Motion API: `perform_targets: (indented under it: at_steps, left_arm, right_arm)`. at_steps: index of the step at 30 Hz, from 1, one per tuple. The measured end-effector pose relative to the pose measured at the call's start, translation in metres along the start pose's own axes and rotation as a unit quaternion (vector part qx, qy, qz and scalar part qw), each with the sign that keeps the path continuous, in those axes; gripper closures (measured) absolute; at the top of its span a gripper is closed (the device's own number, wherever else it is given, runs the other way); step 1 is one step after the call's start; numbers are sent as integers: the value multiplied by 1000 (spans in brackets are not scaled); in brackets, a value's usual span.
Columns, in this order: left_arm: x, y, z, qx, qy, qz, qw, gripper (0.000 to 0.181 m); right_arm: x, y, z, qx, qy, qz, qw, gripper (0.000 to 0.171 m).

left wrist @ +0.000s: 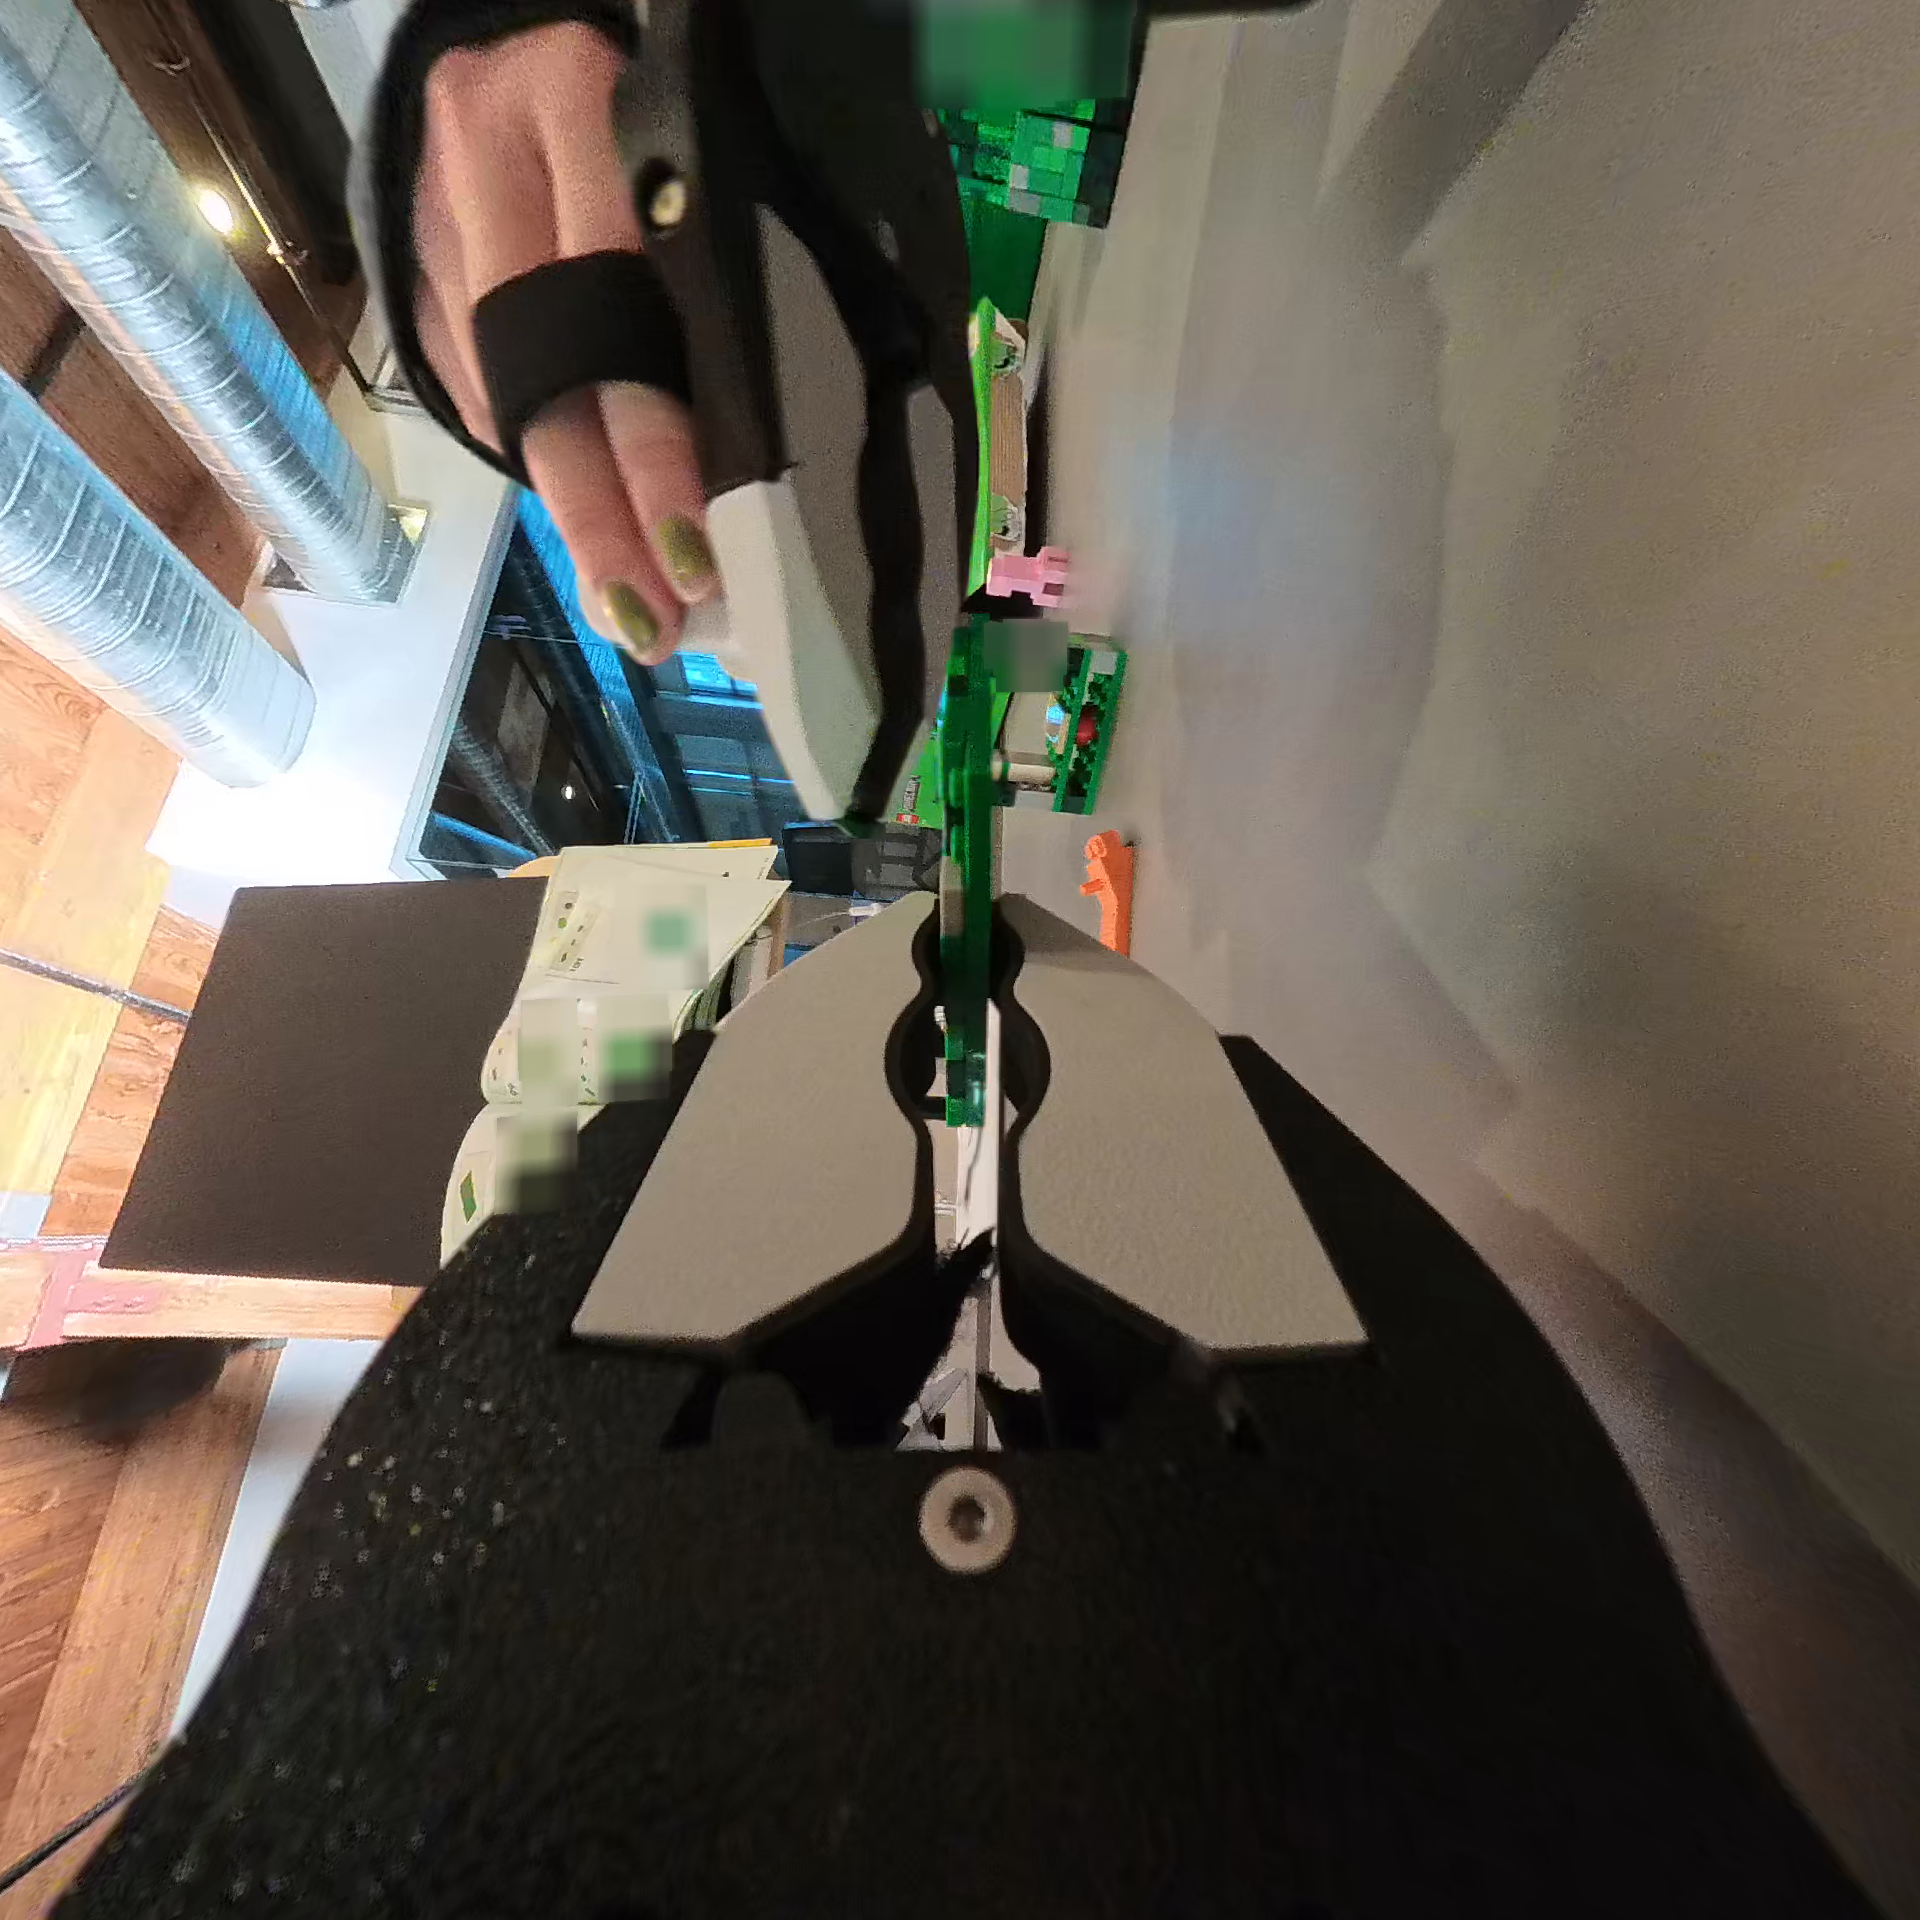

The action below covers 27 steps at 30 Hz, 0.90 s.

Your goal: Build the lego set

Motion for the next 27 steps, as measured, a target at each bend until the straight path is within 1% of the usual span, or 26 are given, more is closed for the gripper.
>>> perform_targets:
  at_steps: [3, 8, 22, 27]
  left_arm:
    - [4, 1, 1, -1, -8, 9, 1000, 176]
    - [5, 0, 1, -7, -11, 18, 1000, 176]
    - [7, 4, 2, -10, -6, 66, 998, 175]
    - [5, 4, 2, -11, 2, 67, 998, 175]
  right_arm:
    - [0, -3, 2, -17, 28, 43, 999, 164]
    - [-8, -7, 9, -37, 60, 72, 995, 164]
    - [-11, -8, 21, -60, 58, 130, 988, 164]
    - [-9, -11, 24, -82, 49, 148, 984, 164]
Point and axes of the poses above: each gripper's, where its closed fingertips meet, z back along the fingers, y out of its underside, x = y × z across the jaws, the point moved 2 cm from there along z, back along the fingers
